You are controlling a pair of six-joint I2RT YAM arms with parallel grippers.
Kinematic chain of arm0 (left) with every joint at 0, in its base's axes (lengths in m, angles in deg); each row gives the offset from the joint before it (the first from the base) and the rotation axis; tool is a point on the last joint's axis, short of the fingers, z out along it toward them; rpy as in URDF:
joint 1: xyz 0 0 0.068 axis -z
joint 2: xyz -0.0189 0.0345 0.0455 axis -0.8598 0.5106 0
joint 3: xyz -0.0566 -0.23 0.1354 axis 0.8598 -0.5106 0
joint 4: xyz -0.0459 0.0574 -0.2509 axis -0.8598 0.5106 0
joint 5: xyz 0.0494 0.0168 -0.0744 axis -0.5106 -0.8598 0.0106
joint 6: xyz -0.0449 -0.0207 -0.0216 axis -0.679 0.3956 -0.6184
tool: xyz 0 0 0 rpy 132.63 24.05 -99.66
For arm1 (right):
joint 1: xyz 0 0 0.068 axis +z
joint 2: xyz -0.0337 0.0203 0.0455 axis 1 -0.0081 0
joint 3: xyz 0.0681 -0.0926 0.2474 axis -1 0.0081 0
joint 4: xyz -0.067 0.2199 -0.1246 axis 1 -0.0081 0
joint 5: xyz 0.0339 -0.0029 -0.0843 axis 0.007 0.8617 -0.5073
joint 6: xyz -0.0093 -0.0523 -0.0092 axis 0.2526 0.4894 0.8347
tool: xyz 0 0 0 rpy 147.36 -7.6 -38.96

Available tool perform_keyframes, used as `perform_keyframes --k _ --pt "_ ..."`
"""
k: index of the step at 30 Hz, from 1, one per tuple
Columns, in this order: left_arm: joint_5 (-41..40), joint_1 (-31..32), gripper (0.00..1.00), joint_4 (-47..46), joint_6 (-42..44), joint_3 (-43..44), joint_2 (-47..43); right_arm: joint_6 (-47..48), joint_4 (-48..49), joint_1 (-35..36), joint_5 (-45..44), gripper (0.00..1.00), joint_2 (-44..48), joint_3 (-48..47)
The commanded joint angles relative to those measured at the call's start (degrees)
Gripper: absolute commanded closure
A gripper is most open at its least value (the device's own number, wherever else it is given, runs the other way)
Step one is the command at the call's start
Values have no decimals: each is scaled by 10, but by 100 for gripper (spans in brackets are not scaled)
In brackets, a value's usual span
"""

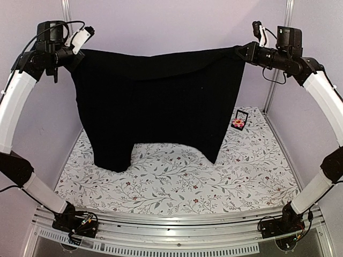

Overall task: Pin the brooch onto the clothing
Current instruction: Flatten out the crumpled clothing at the center of the board.

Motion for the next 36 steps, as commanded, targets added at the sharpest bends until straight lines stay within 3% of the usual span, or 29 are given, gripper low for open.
perform_keyframes --k 1,6,14,20,23,27,36 --pt "33 -7 100 -20 0 -28 -56 14 -42 -2 -7 100 82 40" --pt "83 -7 100 6 14 -202 -161 -29 -57 -2 35 100 180 220" --pt "228 -7 100 190 84 -548 -343 -112 -68 -1 128 100 285 551" --pt "266 -7 100 158 109 -826 -401 -172 13 1 173 100 334 795" --pt "271 -7 100 170 114 -815 -389 -204 60 8 206 100 338 860" --pt "254 -3 100 182 155 -803 -382 -214 55 17 214 100 338 876" --pt "218 0 100 207 203 -776 -367 -247 -89 65 190 100 339 826"
